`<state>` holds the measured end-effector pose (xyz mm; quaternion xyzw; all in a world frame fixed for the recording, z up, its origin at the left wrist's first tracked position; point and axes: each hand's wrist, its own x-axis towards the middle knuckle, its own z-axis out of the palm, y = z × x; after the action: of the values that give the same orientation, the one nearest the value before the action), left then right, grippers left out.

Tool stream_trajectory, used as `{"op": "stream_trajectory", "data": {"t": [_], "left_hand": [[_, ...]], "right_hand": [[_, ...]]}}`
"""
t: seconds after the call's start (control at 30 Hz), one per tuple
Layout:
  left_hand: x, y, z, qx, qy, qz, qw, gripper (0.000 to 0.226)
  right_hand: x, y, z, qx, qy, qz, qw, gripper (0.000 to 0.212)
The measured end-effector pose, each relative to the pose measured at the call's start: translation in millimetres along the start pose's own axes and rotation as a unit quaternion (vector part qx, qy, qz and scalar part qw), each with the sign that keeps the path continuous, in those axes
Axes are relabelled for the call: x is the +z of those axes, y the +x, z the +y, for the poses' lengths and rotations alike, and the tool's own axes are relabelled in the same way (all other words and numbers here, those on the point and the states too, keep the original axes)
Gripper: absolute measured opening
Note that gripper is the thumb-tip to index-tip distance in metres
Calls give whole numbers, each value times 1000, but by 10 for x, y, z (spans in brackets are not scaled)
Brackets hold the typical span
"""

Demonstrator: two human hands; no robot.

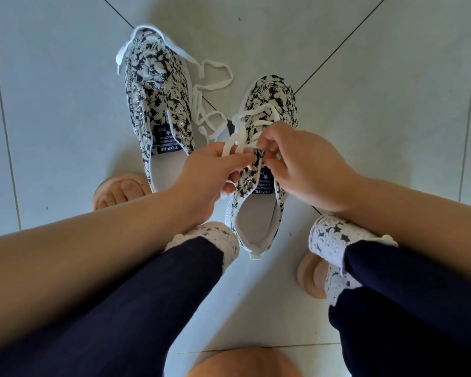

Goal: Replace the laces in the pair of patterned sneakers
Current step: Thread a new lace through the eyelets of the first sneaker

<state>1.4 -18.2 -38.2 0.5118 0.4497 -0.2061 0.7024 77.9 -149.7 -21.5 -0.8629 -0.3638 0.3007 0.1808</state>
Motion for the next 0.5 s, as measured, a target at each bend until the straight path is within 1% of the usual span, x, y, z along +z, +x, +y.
{"op": "stream_trajectory", "data": {"t": [0.07,0.13,0.2,0.27,0.3,0.33,0.37,0.4,0.43,0.47,0.5], "left_hand": [[-13,7,4,18,14,16,1000,6],[-38,10,-4,32,31,32,998,8],[-43,7,-10,49,57,33,997,8],[-29,-5,-7,64,71,29,995,8],[-22,-7,0,70,71,28,995,9],[-19,-9,12,76,68,27,994,10],[-20,-10,23,81,64,26,994,11],[-22,-11,34,87,63,26,994,11],[-25,-9,40,92,65,25,993,12],[-29,-9,42,96,72,25,992,13],[-32,-9,37,99,82,24,991,13]], "right_hand": [[-73,-10,3,-14,-67,-9,998,34],[-188,-35,37,-10,-95,-6,995,37],[-312,-57,101,11,-106,-5,994,35],[-396,-47,225,53,-102,-10,993,28],[-416,-25,314,83,-82,-4,993,26],[-433,-5,393,123,-25,3,992,26],[-448,-3,439,168,91,10,981,28],[-467,-8,453,205,252,18,946,28],[-483,-17,454,223,411,17,884,27],[-499,-32,447,225,544,13,808,23],[-515,-45,440,214,639,12,739,17]]}}
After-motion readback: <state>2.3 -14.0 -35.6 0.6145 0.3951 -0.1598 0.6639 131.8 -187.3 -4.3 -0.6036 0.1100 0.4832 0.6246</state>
